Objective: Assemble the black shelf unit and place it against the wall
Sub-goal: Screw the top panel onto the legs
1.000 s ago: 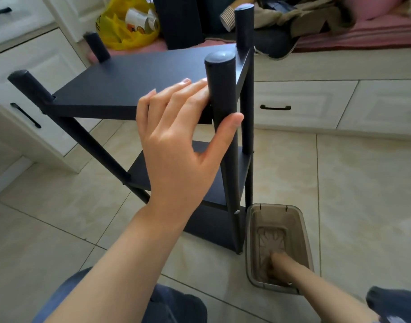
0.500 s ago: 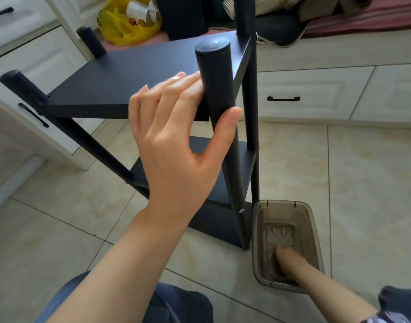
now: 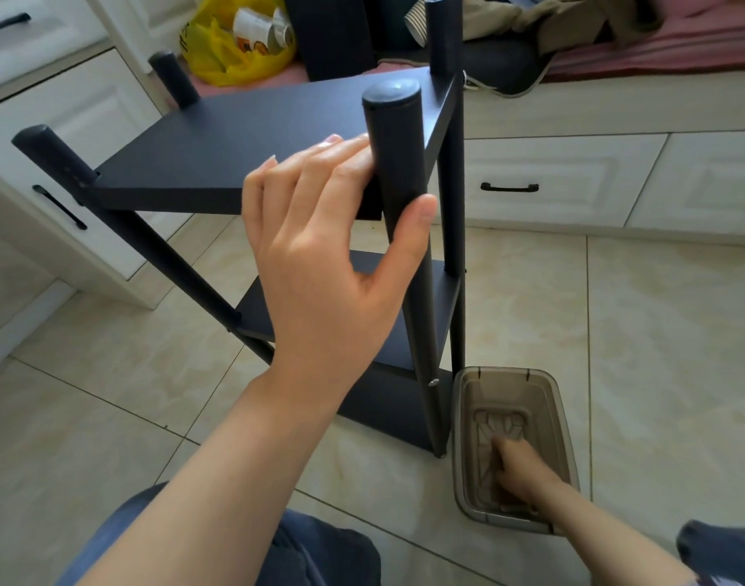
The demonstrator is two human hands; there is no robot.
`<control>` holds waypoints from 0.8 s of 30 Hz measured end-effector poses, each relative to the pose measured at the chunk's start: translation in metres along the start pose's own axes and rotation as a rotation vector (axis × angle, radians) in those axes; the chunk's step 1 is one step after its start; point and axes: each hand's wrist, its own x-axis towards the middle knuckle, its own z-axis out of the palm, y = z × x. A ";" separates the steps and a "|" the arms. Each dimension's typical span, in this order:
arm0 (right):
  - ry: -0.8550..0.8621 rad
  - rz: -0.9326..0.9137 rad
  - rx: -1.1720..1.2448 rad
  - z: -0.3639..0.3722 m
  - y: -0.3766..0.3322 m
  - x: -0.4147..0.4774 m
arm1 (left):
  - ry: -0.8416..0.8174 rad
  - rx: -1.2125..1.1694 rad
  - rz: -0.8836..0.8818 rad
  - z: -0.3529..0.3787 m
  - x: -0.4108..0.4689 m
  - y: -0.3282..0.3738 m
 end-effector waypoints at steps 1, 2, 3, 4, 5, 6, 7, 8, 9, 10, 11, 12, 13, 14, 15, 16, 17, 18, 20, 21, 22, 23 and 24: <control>0.010 0.003 0.009 0.000 -0.001 -0.001 | 0.002 -0.004 0.000 0.000 0.000 0.001; 0.017 0.009 0.011 -0.001 -0.002 -0.001 | 0.002 -0.005 0.001 0.000 0.001 0.001; 0.020 0.019 0.015 0.000 -0.003 0.000 | 0.000 -0.003 0.001 0.000 0.001 0.001; 0.021 0.036 0.024 -0.001 -0.005 0.000 | -0.002 0.001 0.001 0.000 0.001 0.000; 0.028 0.053 0.049 -0.002 -0.007 0.000 | -0.004 0.003 0.000 0.000 0.001 0.000; 0.040 0.073 0.085 -0.004 -0.009 0.000 | -0.008 0.004 -0.001 -0.001 0.001 -0.001; 0.072 0.092 0.142 -0.008 -0.012 -0.001 | -0.012 0.005 -0.004 -0.001 0.002 -0.001; 0.112 0.111 0.212 -0.013 -0.016 -0.001 | -0.016 0.006 -0.008 -0.001 0.002 0.000; 0.156 0.123 0.294 -0.019 -0.019 -0.001 | -0.022 0.006 -0.015 -0.002 0.003 0.000; 0.198 0.134 0.373 -0.026 -0.024 -0.003 | -0.028 0.008 -0.023 -0.003 0.003 0.001; 0.236 0.142 0.449 -0.034 -0.028 -0.004 | -0.034 0.010 -0.031 -0.004 0.004 0.001; 0.277 0.156 0.526 -0.043 -0.034 -0.006 | -0.039 0.010 -0.040 -0.004 0.004 0.002; 0.321 0.177 0.623 -0.052 -0.040 -0.008 | -0.044 0.010 -0.047 -0.005 0.005 0.003; 0.366 0.201 0.741 -0.062 -0.048 -0.011 | -0.052 0.009 -0.054 -0.006 0.005 0.003; 0.414 0.215 0.866 -0.072 -0.058 -0.015 | -0.059 0.005 -0.058 -0.007 0.006 0.004; 0.457 0.215 0.980 -0.084 -0.069 -0.021 | -0.065 0.000 -0.061 -0.008 0.006 0.004; 0.498 0.199 1.084 -0.097 -0.082 -0.028 | -0.069 -0.003 -0.064 -0.009 0.007 0.004; 0.536 0.173 1.168 -0.111 -0.096 -0.036 | -0.073 -0.005 -0.066 -0.010 0.007 0.004; 0.613 0.095 1.284 -0.140 -0.126 -0.058 | -0.084 -0.012 -0.073 -0.012 0.009 0.005; 0.658 0.045 1.306 -0.153 -0.140 -0.069 | -0.096 -0.016 -0.081 -0.014 0.010 0.006; 0.705 -0.008 1.310 -0.164 -0.153 -0.080 | -0.111 -0.017 -0.089 -0.015 0.010 0.007; 0.745 -0.061 1.308 -0.172 -0.165 -0.089 | -0.128 -0.015 -0.099 -0.016 0.011 0.008; 0.773 -0.115 1.310 -0.178 -0.176 -0.098 | -0.147 -0.014 -0.114 -0.017 0.011 0.008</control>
